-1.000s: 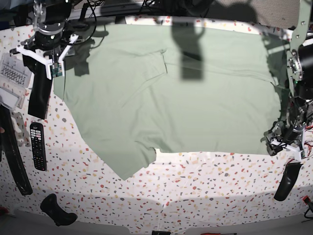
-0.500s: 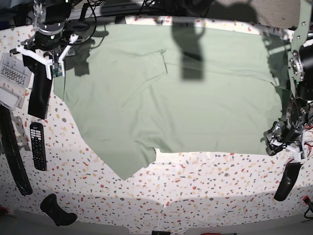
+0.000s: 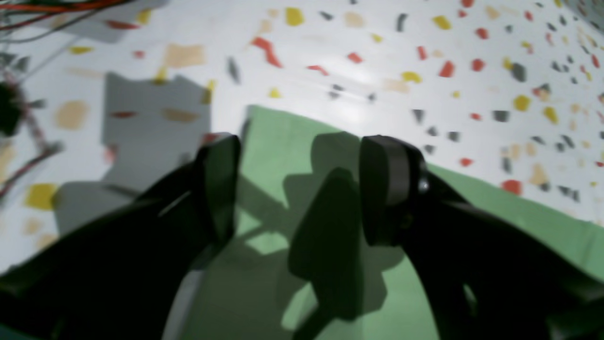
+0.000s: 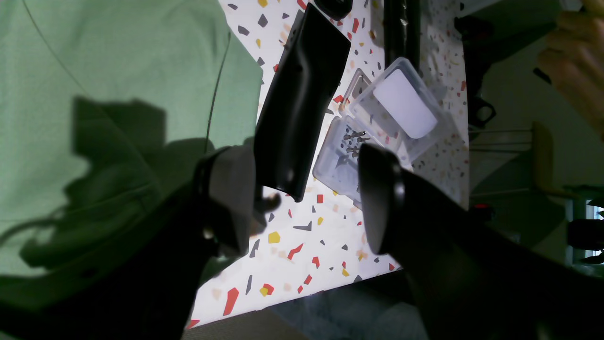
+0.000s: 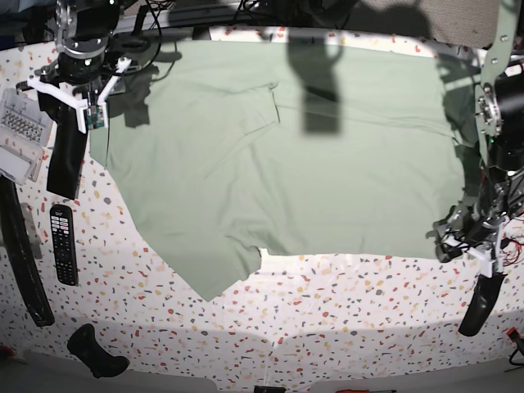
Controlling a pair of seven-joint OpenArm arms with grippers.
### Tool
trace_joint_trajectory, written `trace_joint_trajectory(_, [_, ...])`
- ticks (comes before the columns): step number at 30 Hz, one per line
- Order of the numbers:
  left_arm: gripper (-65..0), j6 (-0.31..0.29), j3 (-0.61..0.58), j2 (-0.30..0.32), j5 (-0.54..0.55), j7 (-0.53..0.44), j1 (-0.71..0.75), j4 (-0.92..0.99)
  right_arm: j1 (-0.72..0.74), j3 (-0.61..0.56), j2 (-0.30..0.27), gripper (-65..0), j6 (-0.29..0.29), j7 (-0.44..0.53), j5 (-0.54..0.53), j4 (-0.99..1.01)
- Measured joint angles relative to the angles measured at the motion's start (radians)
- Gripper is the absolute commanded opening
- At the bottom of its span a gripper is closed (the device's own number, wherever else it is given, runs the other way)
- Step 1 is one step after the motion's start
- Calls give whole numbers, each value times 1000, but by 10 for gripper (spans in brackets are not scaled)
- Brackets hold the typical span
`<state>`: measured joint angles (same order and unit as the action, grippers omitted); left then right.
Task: Fold the T-shirt properly
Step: 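Move the right gripper down to the other hem corner and grasp it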
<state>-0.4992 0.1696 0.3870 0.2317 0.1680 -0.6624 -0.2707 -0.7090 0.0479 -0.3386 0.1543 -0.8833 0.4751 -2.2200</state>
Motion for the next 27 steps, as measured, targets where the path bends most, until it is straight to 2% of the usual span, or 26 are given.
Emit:
trace_joint_trajectory(5, [-306, -4, 0, -12, 0, 1, 0, -1, 0, 0, 0, -321, 0, 0, 0, 0])
trace_joint_trajectory(8, [-368, -3, 0, -8, -29, -2, 0, -1, 0, 0, 0, -321, 0, 3, 0, 0])
trace_joint_trajectory(10, [-446, -3, 0, -2, -51, -12, 0, 0, 0, 0, 0, -321, 0, 9, 0, 0])
trace_joint_trajectory(13, [-638, -3, 0, 19, -52, -11, 0, 0, 0, 0, 0, -321, 0, 25, 0, 0])
trace_joint_trajectory(17, [-650, -7, 0, 37, -53, -10, 3, 0, 0, 0, 0, -321, 0, 56, 0, 0])
trace_joint_trajectory(22, [-650, -6, 0, 49, -53, -11, 5, 0, 0, 0, 0, -321, 0, 157, -1, 0])
trace_joint_trajectory(26, [-650, -5, 0, 48, -53, -13, 6, 0, 48, 0, 0, -321, -7, 165, -158, 1])
trace_joint_trajectory(27, [-650, -4, 0, 48, -53, -14, 6, 0, 73, 0, 1, -321, -31, 165, -188, 7])
